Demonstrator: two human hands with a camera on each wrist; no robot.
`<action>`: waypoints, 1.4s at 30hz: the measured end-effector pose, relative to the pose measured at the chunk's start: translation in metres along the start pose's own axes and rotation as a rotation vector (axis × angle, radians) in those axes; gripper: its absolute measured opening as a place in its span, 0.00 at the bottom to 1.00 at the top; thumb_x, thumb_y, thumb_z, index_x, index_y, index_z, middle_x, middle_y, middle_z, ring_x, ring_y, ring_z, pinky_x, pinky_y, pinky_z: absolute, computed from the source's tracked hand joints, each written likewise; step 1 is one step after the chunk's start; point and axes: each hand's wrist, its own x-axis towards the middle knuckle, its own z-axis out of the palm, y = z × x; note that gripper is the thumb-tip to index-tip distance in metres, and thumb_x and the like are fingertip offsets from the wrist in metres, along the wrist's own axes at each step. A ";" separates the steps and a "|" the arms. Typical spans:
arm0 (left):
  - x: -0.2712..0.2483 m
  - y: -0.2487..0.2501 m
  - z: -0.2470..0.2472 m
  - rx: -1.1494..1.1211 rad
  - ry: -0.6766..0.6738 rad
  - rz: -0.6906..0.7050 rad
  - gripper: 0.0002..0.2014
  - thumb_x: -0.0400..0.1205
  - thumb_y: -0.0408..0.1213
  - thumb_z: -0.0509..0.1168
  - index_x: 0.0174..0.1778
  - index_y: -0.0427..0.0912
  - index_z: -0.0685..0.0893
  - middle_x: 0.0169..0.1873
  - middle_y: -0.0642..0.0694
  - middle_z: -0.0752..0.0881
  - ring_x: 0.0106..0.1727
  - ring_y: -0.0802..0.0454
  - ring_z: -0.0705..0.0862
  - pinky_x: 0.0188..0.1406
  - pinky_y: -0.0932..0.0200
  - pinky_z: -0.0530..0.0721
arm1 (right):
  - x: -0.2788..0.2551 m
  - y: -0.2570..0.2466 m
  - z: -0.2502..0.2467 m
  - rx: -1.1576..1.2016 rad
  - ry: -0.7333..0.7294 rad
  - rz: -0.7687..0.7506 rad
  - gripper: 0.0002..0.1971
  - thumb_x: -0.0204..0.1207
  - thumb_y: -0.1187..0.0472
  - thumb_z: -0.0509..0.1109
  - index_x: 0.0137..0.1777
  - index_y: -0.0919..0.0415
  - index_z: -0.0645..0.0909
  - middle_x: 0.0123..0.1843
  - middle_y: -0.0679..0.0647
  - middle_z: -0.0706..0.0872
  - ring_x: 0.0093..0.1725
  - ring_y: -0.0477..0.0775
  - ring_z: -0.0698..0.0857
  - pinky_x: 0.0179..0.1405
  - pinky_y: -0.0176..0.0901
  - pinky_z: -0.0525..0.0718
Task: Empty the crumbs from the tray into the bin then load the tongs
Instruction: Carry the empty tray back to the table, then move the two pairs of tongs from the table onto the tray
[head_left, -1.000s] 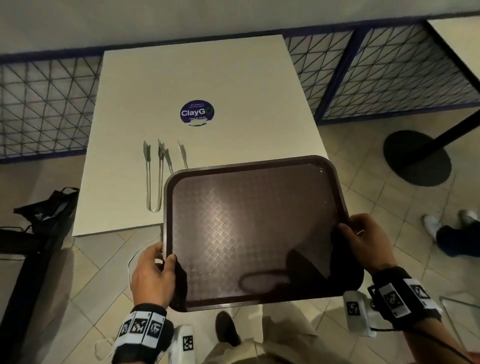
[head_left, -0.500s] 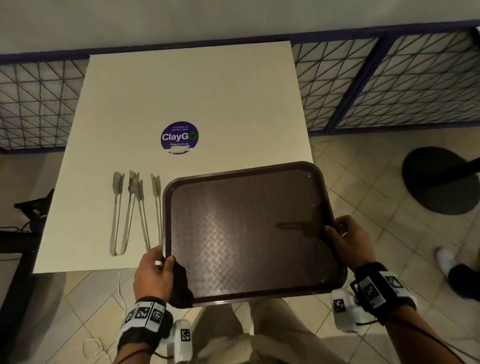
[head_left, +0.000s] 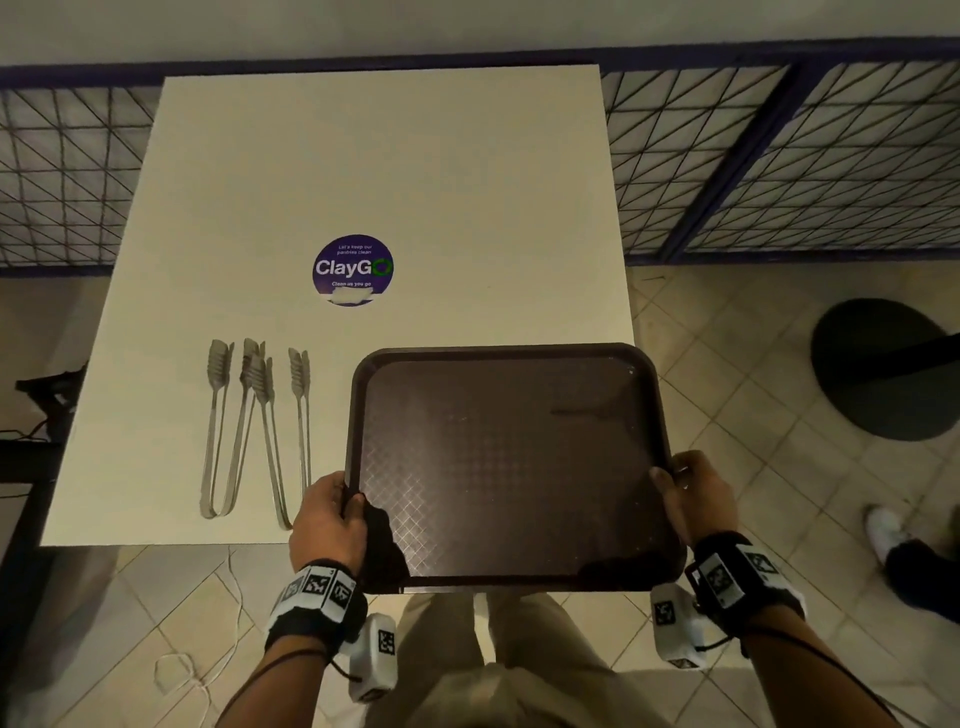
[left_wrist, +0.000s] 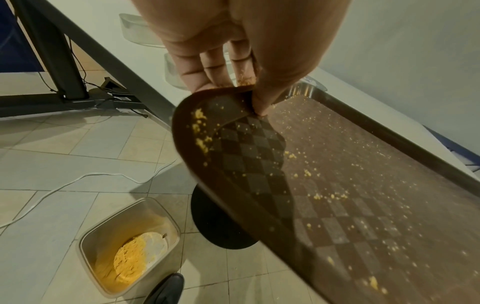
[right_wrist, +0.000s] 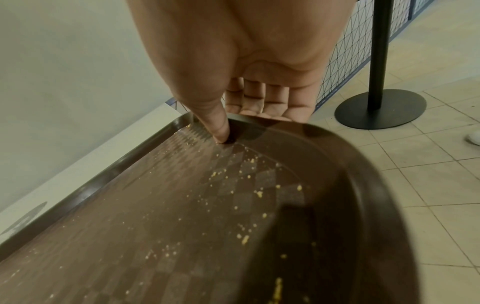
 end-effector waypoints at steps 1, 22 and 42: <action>0.002 -0.001 0.002 0.009 0.003 0.008 0.14 0.82 0.35 0.67 0.64 0.45 0.81 0.60 0.42 0.85 0.59 0.37 0.84 0.59 0.42 0.80 | 0.002 0.001 0.002 -0.011 0.005 -0.001 0.12 0.79 0.52 0.67 0.58 0.56 0.75 0.48 0.55 0.84 0.46 0.58 0.82 0.45 0.48 0.80; -0.013 -0.017 -0.009 -0.020 0.079 0.116 0.26 0.81 0.38 0.67 0.76 0.49 0.70 0.66 0.41 0.76 0.66 0.39 0.78 0.60 0.39 0.82 | -0.021 -0.016 -0.002 0.115 0.149 -0.168 0.15 0.78 0.55 0.68 0.63 0.55 0.74 0.58 0.56 0.79 0.47 0.55 0.84 0.47 0.51 0.84; 0.108 -0.073 -0.126 -0.013 0.008 -0.079 0.23 0.83 0.44 0.61 0.75 0.47 0.72 0.70 0.40 0.73 0.61 0.38 0.82 0.58 0.42 0.82 | -0.136 -0.274 0.197 -0.084 -0.505 -0.593 0.27 0.75 0.51 0.67 0.73 0.50 0.64 0.60 0.56 0.82 0.55 0.57 0.84 0.58 0.58 0.82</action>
